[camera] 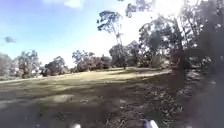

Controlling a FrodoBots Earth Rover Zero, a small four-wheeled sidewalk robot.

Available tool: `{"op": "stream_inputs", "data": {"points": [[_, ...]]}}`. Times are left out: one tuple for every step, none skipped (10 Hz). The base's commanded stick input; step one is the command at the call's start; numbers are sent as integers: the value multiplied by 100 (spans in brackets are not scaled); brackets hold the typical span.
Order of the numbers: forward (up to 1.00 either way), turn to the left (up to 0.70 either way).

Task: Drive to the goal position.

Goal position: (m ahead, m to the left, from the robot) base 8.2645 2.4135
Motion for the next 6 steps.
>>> {"op": "stream_inputs", "data": {"points": [[70,3],[70,3],[70,3],[70,3],[70,3],[70,4]]}}
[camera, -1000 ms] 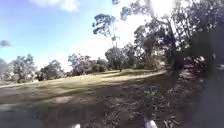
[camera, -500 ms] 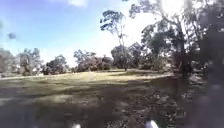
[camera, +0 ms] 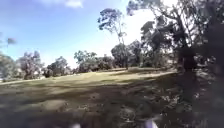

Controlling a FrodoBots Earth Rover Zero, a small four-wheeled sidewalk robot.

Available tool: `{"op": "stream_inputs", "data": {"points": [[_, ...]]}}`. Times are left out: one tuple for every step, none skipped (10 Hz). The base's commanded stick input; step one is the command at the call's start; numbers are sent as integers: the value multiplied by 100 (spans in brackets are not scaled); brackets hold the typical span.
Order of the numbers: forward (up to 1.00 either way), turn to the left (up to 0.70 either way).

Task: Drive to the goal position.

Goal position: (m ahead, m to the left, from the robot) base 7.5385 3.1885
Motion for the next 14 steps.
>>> {"op": "stream_inputs", "data": {"points": [[70,7],[70,12],[70,19],[70,27],[70,35],[70,26],[70,17],[70,8],[70,0],[70,0],[70,0],[70,0],[70,0],[70,0]]}}
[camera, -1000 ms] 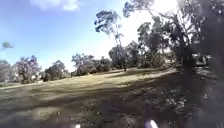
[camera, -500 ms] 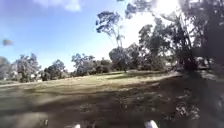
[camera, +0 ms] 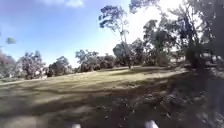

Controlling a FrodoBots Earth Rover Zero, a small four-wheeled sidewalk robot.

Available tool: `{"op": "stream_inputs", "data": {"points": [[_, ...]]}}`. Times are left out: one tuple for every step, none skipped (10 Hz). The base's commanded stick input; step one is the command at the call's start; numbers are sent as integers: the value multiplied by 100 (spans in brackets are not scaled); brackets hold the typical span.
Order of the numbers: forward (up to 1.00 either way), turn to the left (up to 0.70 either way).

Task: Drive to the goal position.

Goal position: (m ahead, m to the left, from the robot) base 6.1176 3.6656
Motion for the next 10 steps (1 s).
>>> {"op": "stream_inputs", "data": {"points": [[70,0],[70,0],[70,0],[70,0],[70,0],[70,0],[70,1],[70,1],[70,2],[70,3]]}}
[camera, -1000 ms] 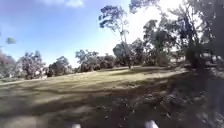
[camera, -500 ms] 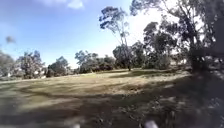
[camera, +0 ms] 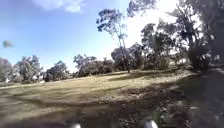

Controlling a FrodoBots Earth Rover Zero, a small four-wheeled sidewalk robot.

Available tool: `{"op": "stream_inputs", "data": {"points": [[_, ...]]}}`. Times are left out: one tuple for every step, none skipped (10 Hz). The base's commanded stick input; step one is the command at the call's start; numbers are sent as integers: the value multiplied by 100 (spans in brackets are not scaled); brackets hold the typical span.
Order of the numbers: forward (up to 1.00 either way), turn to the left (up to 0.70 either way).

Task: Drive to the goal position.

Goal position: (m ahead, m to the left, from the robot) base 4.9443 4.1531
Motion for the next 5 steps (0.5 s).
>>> {"op": "stream_inputs", "data": {"points": [[70,20],[70,35],[70,35],[70,35],[70,35]]}}
